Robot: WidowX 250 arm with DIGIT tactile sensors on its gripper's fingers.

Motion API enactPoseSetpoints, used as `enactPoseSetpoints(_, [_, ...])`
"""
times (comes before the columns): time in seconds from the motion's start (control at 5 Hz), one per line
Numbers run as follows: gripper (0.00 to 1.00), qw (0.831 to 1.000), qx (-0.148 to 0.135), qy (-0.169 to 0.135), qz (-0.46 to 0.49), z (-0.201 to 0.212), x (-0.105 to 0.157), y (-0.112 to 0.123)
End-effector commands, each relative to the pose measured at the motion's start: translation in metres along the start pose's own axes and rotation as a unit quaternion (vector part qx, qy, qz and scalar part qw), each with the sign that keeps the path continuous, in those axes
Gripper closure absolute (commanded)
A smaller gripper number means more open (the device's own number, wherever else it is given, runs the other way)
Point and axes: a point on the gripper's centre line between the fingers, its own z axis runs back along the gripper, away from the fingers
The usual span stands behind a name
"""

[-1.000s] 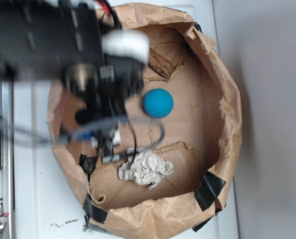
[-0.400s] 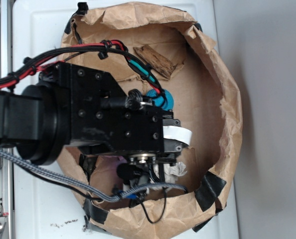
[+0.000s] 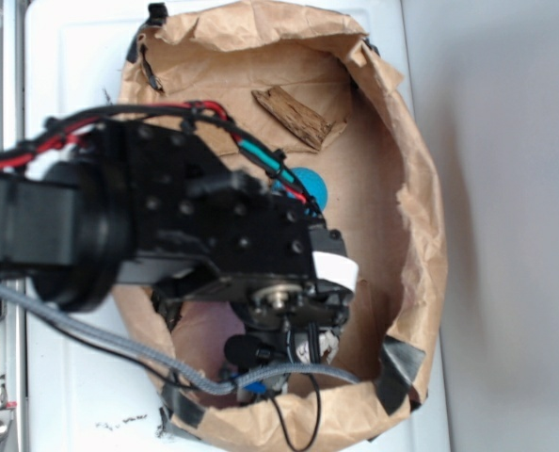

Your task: Grab the white paper.

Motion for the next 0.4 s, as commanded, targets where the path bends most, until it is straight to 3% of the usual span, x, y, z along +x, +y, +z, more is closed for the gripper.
enactPoseSetpoints(0.0, [0.00,0.997,0.006,-0.073,0.029,0.013,0.029,0.013])
enactPoseSetpoints(0.2, [0.00,0.998,0.031,-0.046,0.038,-0.008,0.037,0.015])
